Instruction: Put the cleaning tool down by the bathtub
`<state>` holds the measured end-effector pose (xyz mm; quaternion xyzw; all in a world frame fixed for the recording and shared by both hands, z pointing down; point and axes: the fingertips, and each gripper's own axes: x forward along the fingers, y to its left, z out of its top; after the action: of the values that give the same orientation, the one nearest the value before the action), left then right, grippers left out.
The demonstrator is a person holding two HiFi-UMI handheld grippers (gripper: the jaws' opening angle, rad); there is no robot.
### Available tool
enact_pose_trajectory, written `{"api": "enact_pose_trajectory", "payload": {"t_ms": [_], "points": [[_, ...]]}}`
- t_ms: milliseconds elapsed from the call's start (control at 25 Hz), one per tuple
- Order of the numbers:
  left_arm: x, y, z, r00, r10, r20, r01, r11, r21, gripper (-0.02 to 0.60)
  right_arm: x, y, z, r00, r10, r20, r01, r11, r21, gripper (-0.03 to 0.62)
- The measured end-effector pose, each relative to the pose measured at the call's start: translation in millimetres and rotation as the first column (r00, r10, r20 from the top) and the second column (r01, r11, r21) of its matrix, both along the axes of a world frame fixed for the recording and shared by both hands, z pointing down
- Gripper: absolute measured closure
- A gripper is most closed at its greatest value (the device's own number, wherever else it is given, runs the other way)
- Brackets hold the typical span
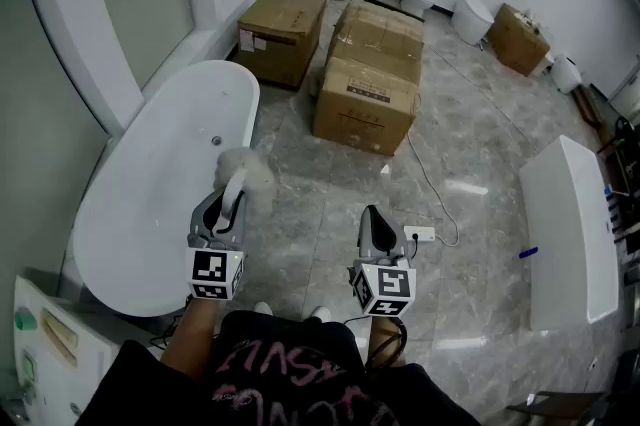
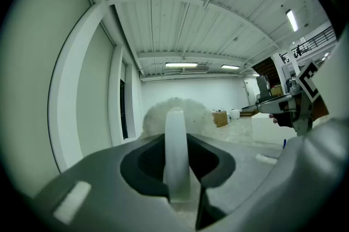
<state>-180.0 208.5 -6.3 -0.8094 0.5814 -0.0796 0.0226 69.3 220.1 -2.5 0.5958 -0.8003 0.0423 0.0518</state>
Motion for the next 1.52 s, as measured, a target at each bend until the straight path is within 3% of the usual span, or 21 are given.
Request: {"api": "enact_pose_trajectory", "payload": {"t_ms": [720,1520], "points": [[-4,4,9,0.999,0.024,0.031,-0.023,1.000,-0.015,0.502,-3,10,-2,1.000,0.018,0.001,-0.018,1.000,0.017,0.582],[-43,8,30,0.997,0.073,-0.027,-0.074,0.996,-0.053,0.502,-35,24,15,0.996,0.083,-0.042,-0.084,0.996,-0.016,0.582]]}}
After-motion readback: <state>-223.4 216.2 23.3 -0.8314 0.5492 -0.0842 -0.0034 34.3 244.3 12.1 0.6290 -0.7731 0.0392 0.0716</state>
